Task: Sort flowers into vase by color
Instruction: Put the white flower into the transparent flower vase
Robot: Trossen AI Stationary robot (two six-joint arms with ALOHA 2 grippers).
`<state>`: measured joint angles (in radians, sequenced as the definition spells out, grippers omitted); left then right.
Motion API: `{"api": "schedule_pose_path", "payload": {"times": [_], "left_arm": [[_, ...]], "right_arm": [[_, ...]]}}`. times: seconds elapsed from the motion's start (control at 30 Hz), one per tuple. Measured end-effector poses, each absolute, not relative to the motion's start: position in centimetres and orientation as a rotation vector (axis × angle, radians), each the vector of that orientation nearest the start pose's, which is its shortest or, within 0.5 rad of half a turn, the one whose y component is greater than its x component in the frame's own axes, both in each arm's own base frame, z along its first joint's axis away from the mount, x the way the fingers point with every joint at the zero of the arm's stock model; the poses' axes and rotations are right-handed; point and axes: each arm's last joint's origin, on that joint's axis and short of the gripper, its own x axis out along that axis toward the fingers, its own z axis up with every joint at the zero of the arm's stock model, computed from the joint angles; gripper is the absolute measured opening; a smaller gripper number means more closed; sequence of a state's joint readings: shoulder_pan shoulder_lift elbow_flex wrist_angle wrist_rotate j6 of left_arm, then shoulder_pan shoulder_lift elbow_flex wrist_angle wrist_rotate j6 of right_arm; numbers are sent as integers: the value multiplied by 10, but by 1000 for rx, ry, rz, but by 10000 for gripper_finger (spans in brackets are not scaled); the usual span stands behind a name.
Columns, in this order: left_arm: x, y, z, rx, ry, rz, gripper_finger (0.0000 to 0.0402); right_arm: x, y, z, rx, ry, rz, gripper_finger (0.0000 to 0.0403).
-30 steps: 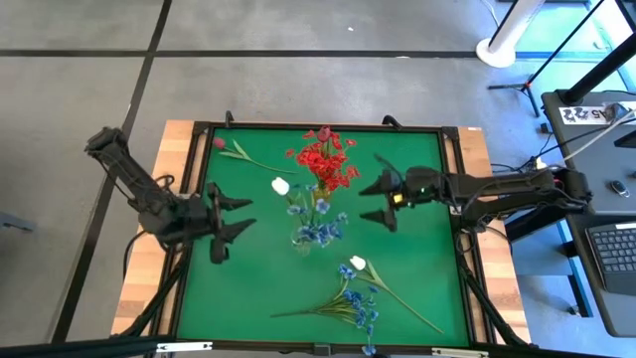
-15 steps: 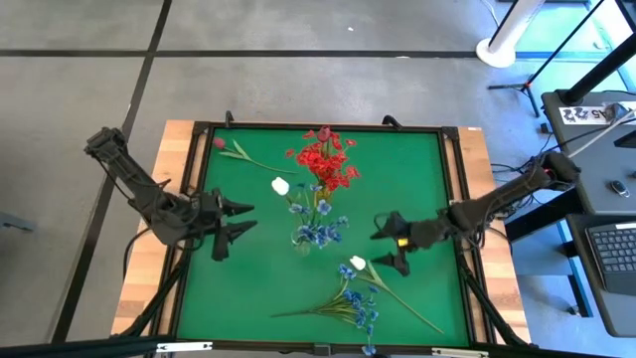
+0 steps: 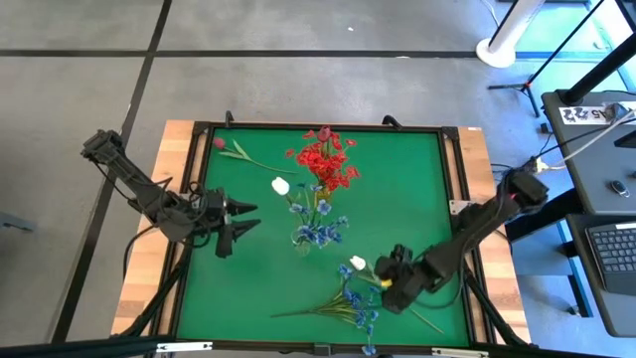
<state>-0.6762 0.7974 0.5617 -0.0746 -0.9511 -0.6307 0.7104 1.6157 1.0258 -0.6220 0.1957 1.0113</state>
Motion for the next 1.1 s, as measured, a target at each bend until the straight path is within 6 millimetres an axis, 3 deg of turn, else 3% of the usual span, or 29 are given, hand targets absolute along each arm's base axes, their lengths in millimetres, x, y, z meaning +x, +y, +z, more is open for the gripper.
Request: {"api": "schedule_pose_path", "payload": {"times": [0.17,0.4,0.53,0.73,1.03,1.1], "left_arm": [[148,-88,266,-423,120,331,215],[154,-94,258,-453,145,343,215],[158,-97,253,-468,159,350,215],[160,-99,251,-480,160,353,215],[161,-99,252,-486,155,352,214],[161,-99,252,-485,155,352,214]], "right_arm": [[233,207,170,332,1253,-177,369],[232,205,146,243,1330,-270,368],[234,205,139,202,1347,-279,343],[236,205,136,183,1348,-277,242],[235,199,138,165,1353,-295,30],[235,197,143,168,1336,-303,12]]}}
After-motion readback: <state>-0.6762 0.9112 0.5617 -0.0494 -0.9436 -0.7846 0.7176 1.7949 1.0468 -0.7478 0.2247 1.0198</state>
